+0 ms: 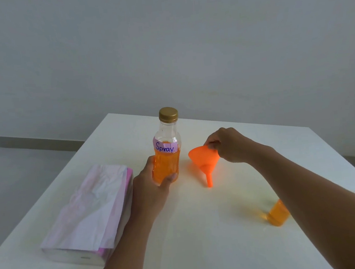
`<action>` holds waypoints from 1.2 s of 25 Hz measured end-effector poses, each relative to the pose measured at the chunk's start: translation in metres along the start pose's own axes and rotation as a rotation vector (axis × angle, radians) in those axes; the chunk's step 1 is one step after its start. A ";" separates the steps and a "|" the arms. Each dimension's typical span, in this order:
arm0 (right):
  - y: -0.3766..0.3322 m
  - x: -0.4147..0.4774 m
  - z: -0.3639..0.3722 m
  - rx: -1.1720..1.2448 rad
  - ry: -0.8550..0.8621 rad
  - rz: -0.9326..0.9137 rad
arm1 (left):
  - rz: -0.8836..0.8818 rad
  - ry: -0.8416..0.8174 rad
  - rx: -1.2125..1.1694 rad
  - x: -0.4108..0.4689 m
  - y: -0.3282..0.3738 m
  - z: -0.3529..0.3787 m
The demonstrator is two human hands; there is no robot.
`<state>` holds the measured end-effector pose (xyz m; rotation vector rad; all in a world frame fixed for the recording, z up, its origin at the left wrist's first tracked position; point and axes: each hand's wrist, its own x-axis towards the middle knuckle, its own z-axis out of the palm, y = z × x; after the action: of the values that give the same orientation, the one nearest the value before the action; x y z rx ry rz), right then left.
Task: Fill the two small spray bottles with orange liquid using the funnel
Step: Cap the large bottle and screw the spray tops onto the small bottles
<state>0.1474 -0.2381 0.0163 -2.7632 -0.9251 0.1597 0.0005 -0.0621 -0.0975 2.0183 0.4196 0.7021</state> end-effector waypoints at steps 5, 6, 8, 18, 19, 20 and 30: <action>0.002 -0.010 0.003 0.174 0.102 0.036 | -0.098 0.037 0.101 -0.008 -0.001 -0.001; 0.002 -0.017 0.001 0.197 0.144 0.035 | -0.135 0.081 0.121 -0.013 0.001 -0.002; 0.004 -0.038 -0.007 0.224 0.257 0.014 | -0.137 0.135 0.157 -0.030 0.008 -0.004; 0.053 -0.224 0.008 0.403 0.857 0.199 | 0.103 -0.250 0.010 -0.112 0.089 0.046; 0.064 -0.233 0.017 0.407 0.839 0.286 | 0.098 -0.290 -0.028 -0.113 0.095 0.057; 0.074 -0.238 0.026 0.406 0.794 0.362 | 0.085 -0.328 -0.060 -0.115 0.099 0.066; 0.109 -0.199 0.067 0.392 0.428 0.461 | 0.033 -0.456 -0.174 -0.115 0.119 0.137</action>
<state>0.0408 -0.4310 -0.0692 -2.4443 -0.1257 -0.1576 -0.0011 -0.2768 -0.0868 1.9476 0.0538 0.2695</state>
